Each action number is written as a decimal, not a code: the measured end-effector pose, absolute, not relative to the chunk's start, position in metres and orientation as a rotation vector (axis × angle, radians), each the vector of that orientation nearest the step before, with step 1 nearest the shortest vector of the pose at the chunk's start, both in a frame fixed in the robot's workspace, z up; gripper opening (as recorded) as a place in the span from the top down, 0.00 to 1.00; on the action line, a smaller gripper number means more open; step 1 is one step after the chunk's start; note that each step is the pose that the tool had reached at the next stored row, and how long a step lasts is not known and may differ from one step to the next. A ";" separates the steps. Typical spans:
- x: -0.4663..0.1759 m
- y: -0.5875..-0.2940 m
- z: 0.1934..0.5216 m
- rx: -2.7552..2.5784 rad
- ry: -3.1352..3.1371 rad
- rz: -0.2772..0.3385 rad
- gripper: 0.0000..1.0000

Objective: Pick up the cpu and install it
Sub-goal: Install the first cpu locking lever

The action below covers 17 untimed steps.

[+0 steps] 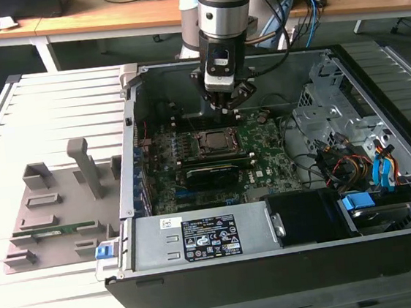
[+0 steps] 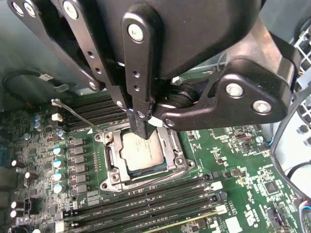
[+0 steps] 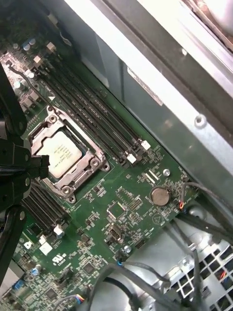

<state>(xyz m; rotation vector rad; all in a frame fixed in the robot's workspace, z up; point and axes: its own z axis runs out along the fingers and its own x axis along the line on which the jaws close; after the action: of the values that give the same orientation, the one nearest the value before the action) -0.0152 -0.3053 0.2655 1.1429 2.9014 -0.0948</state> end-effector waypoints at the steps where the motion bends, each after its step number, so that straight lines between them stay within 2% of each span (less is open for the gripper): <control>1: -0.015 -0.305 0.266 1.117 2.911 -0.095 0.89; 17: -0.015 -0.305 0.266 0.782 3.011 -0.090 0.89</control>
<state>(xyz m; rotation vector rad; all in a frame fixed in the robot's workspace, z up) -0.0152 -0.3053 0.2655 0.7817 3.0115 -0.0899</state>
